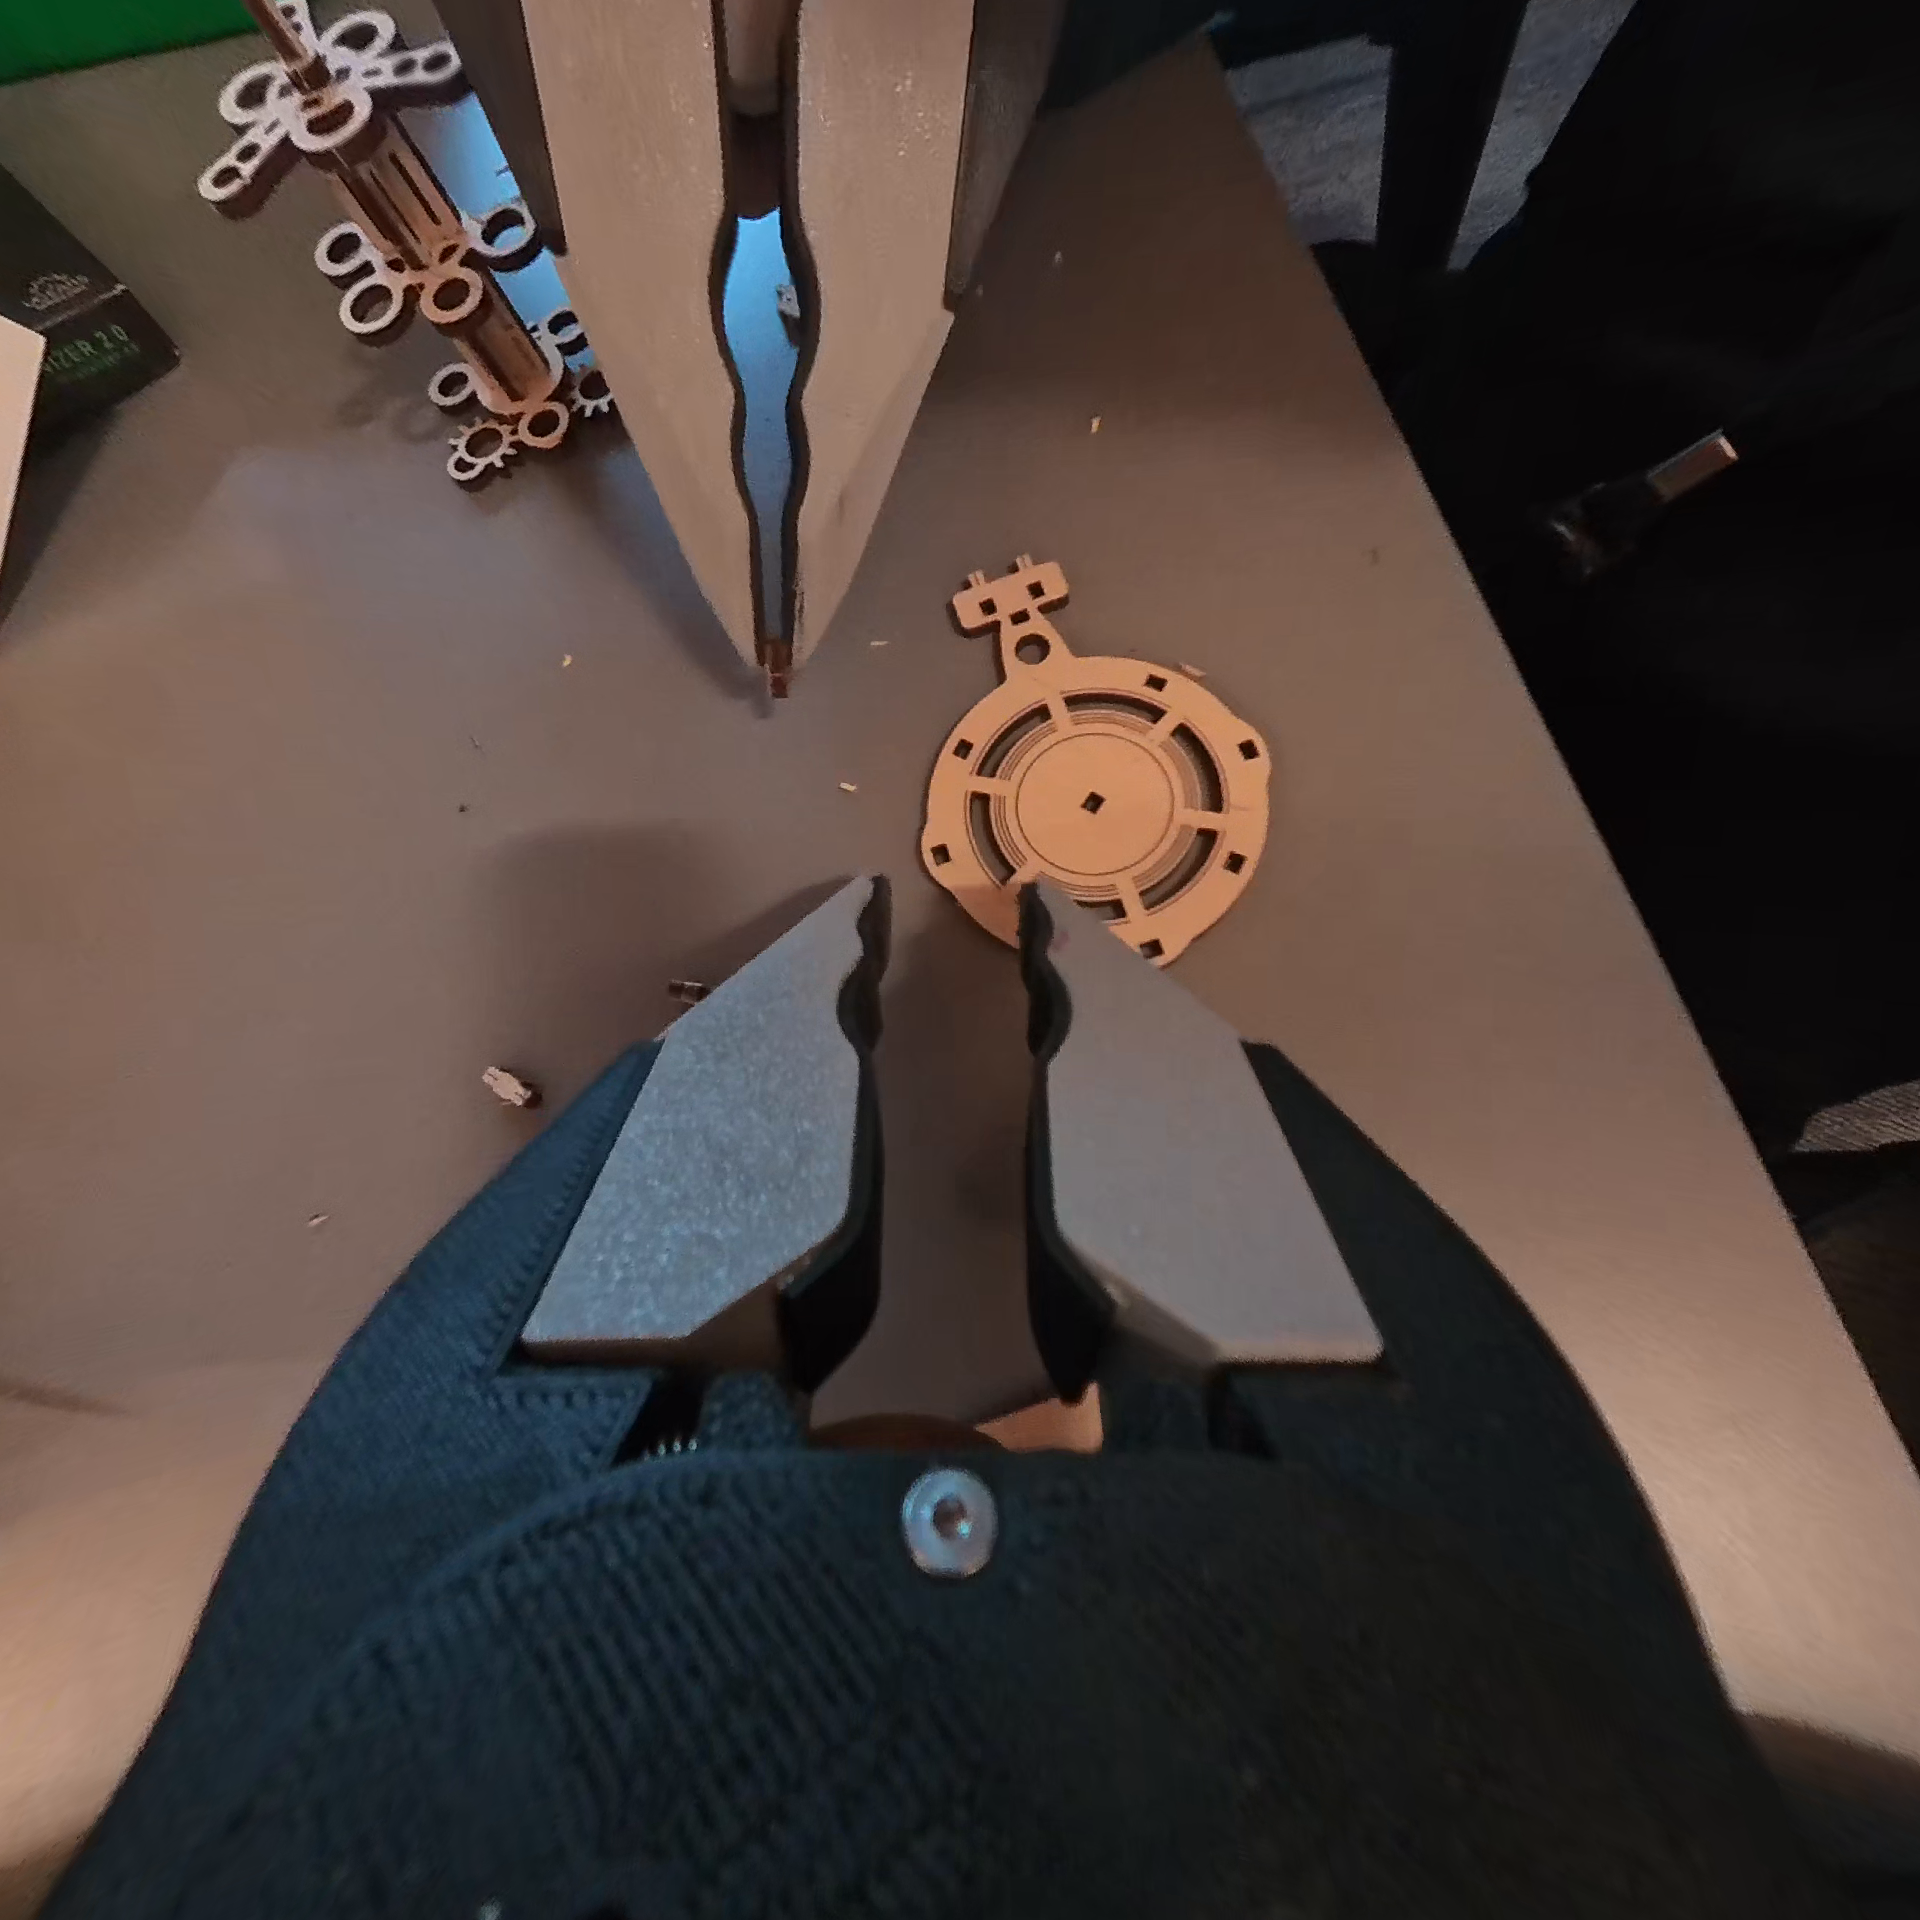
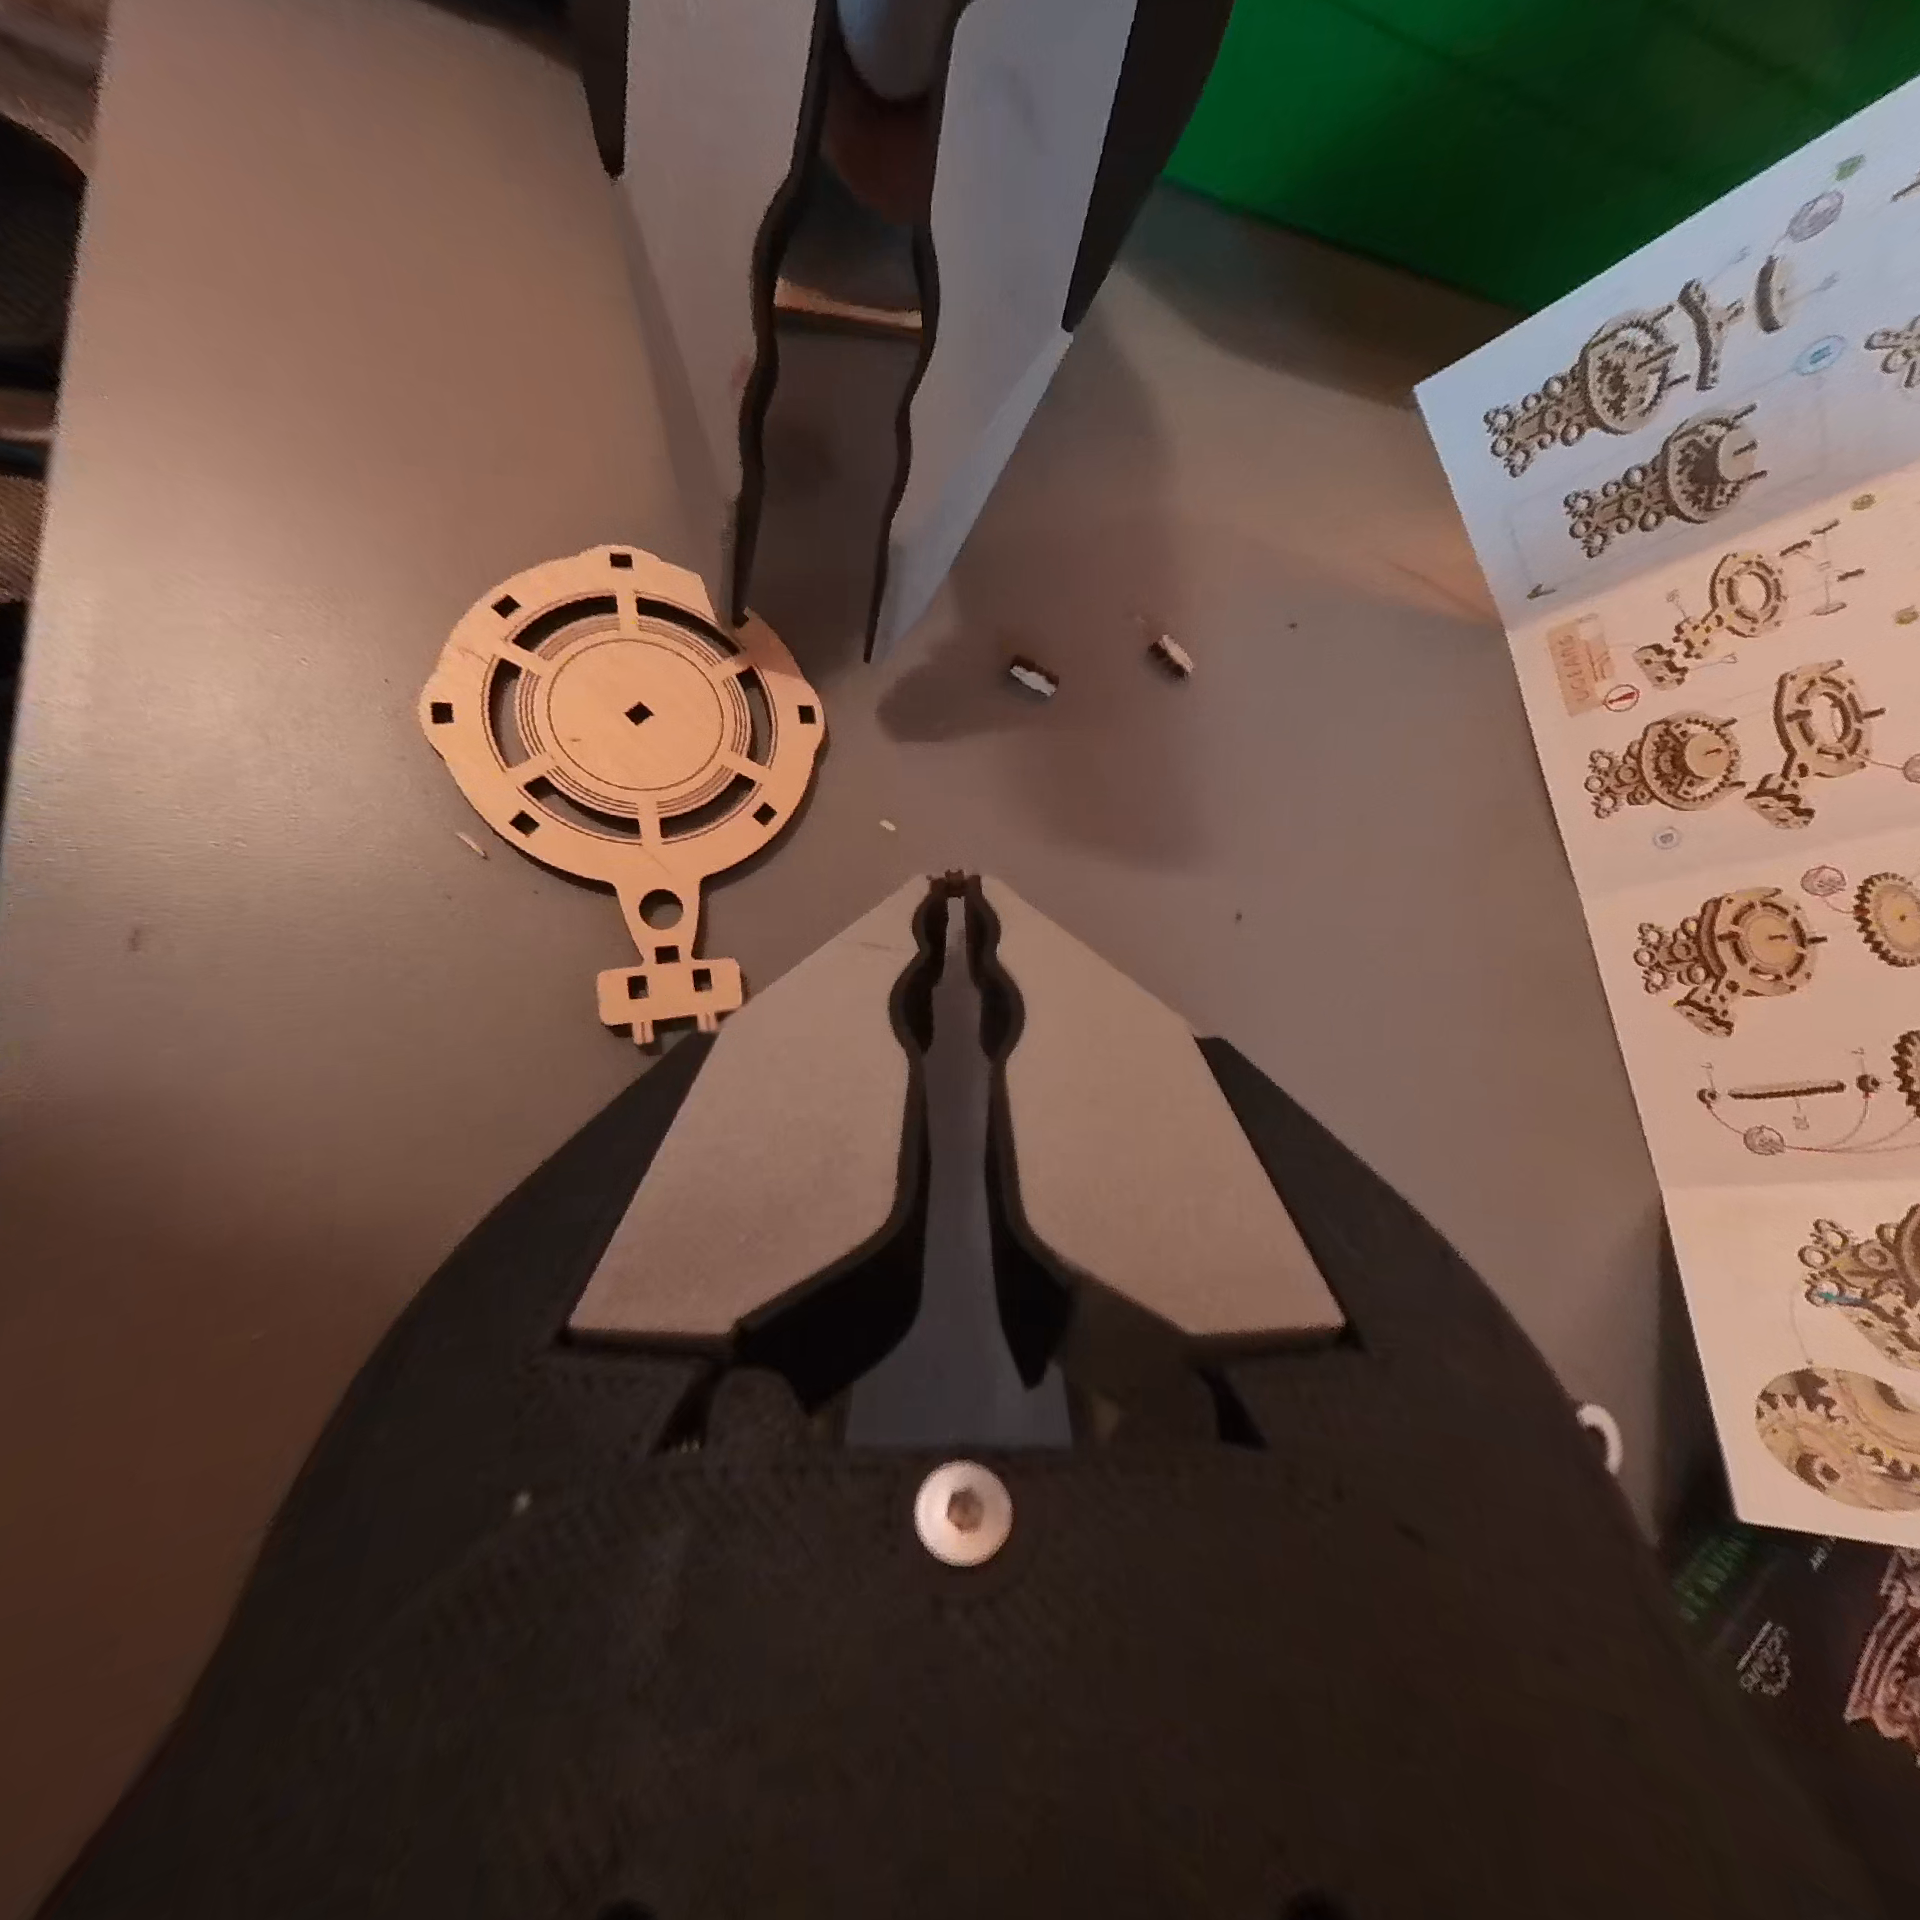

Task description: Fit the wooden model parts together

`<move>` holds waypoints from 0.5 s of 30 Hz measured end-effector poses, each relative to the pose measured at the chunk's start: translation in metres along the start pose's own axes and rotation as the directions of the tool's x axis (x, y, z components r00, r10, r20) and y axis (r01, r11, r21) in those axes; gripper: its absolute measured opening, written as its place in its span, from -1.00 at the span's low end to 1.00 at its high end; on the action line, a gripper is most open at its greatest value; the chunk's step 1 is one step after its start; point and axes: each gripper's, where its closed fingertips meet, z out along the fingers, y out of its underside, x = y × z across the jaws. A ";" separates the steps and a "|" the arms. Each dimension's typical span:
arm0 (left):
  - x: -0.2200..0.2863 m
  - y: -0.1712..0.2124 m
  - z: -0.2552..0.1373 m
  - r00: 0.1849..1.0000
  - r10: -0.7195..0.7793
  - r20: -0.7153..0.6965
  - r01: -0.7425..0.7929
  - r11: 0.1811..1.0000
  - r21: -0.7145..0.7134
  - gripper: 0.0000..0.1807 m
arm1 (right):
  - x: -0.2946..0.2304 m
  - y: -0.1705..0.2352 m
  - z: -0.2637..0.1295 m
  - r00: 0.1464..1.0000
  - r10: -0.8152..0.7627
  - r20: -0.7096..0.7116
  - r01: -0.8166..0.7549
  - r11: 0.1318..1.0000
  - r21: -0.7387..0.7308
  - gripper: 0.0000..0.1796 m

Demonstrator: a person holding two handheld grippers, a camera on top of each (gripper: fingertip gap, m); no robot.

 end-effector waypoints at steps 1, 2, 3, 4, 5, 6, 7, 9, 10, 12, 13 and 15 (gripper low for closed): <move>0.000 0.001 0.001 1.000 0.002 0.000 -0.002 1.000 -0.006 -0.76 | 0.001 0.002 0.001 1.000 -0.008 -0.011 0.008 1.000 -0.011 -1.00; 0.000 0.002 0.001 1.000 0.004 0.001 -0.004 1.000 -0.011 -0.76 | 0.002 0.005 0.001 1.000 -0.016 -0.019 0.015 1.000 -0.019 -1.00; 0.000 0.002 0.001 1.000 0.006 0.001 -0.006 1.000 -0.013 -0.76 | 0.002 0.006 0.001 1.000 -0.020 -0.023 0.019 1.000 -0.025 -1.00; 0.000 0.002 0.001 1.000 0.006 0.000 -0.006 1.000 -0.013 -0.76 | 0.002 0.006 0.002 0.999 -0.020 -0.024 0.020 0.999 -0.026 -1.00; 0.000 0.002 0.001 1.000 0.005 0.001 -0.005 1.000 -0.012 -0.76 | 0.002 0.005 0.001 1.000 -0.018 -0.022 0.017 1.000 -0.022 -1.00; 0.000 0.001 0.001 1.000 0.005 0.002 -0.005 1.000 -0.011 -0.76 | 0.001 0.003 0.001 1.000 -0.013 -0.017 0.013 1.000 -0.013 -1.00; 0.000 0.002 0.001 1.000 0.006 0.002 -0.006 1.000 -0.011 -0.76 | 0.000 0.002 0.000 1.000 -0.007 -0.009 0.007 1.000 -0.004 -1.00; 0.000 0.002 0.001 1.000 0.011 0.004 -0.011 1.000 -0.015 -0.76 | 0.000 0.001 0.000 1.000 0.002 -0.003 -0.002 1.000 0.002 -1.00; 0.001 0.002 0.001 1.000 0.013 0.004 -0.013 1.000 -0.016 -0.76 | 0.000 0.001 0.000 1.000 0.004 -0.003 -0.004 1.000 0.003 -1.00; 0.001 0.002 0.001 1.000 0.017 0.006 -0.017 1.000 -0.021 -0.76 | 0.000 0.002 0.000 1.000 0.011 0.003 -0.011 1.000 0.002 -1.00; 0.000 0.002 0.001 1.000 0.018 0.009 -0.018 1.000 -0.020 -0.76 | 0.001 0.003 0.000 1.000 0.014 0.002 -0.014 1.000 -0.002 -1.00; 0.000 0.002 0.000 1.000 0.018 0.010 -0.018 1.000 -0.020 -0.76 | 0.000 0.004 0.001 1.000 0.017 0.004 -0.017 1.000 -0.008 -1.00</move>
